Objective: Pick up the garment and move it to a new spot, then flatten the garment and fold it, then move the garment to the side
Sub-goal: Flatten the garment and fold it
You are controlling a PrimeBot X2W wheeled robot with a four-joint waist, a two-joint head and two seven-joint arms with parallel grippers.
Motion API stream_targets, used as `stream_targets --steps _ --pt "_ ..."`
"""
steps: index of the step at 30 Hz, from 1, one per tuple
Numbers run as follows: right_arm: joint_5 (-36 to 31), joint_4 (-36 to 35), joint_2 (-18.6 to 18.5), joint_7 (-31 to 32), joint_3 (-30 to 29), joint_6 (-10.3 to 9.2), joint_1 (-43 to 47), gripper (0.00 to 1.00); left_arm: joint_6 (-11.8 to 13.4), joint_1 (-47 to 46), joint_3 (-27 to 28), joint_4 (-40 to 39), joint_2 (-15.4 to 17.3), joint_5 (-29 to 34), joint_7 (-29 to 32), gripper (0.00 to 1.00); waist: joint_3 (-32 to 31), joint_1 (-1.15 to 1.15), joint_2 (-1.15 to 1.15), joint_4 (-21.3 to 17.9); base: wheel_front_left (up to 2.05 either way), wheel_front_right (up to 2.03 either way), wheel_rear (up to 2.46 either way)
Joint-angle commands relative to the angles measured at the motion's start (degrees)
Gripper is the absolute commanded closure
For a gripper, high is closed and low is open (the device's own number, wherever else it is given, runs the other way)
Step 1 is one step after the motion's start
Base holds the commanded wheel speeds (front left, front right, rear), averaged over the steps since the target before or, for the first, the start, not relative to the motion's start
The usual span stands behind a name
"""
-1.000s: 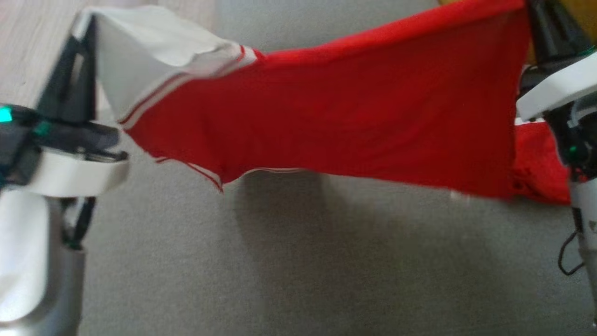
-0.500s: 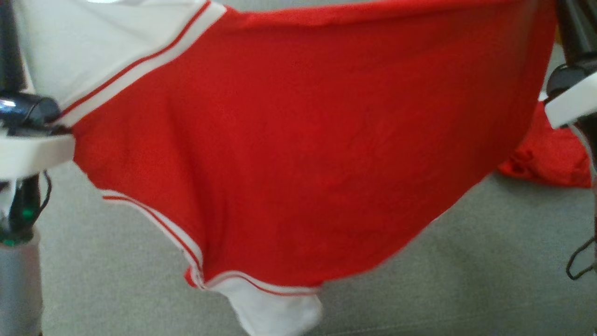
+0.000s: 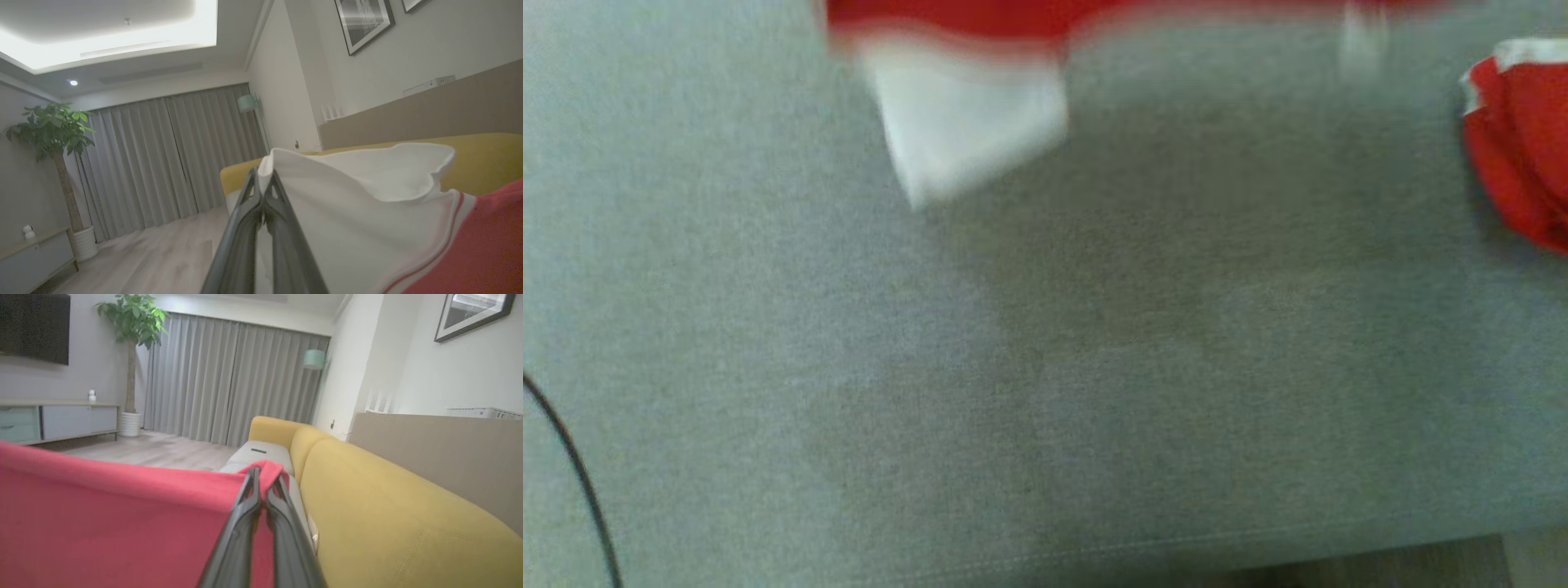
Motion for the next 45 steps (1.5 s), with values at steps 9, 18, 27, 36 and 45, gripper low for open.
stream_targets --steps 9,18,27,36,45 --pt "-4.6 19.7 3.4 -19.4 -0.5 -0.04 -15.0 1.0 0.1 -16.9 -3.5 15.0 1.1 -0.2 -6.8 1.0 5.1 -0.04 0.0 2.3 0.0 0.0 0.0" --pt "1.7 31.4 5.6 -23.9 4.5 -0.04 -4.4 1.0 0.1 -1.5 -6.3 10.5 0.7 -5.1 -7.4 1.0 4.3 -0.04 0.0 2.9 0.0 0.0 0.0" --pt "11.9 32.1 2.8 -17.2 15.5 -0.04 11.8 1.0 0.1 22.5 -10.7 3.2 3.5 -7.3 -7.4 1.0 -0.4 -0.04 0.0 3.7 0.0 0.0 0.0" --pt "20.4 24.6 -4.7 -13.0 25.6 -0.04 24.5 1.0 0.1 41.3 -14.2 -3.7 7.7 -8.5 -7.4 1.0 -8.4 -0.04 0.0 4.7 0.0 0.0 0.0" --pt "27.7 16.5 -10.4 -6.9 33.0 -0.04 34.6 1.0 0.1 52.3 -19.6 -8.3 10.5 -8.9 -7.4 1.0 -15.2 -0.04 0.0 5.6 0.0 0.0 0.0"
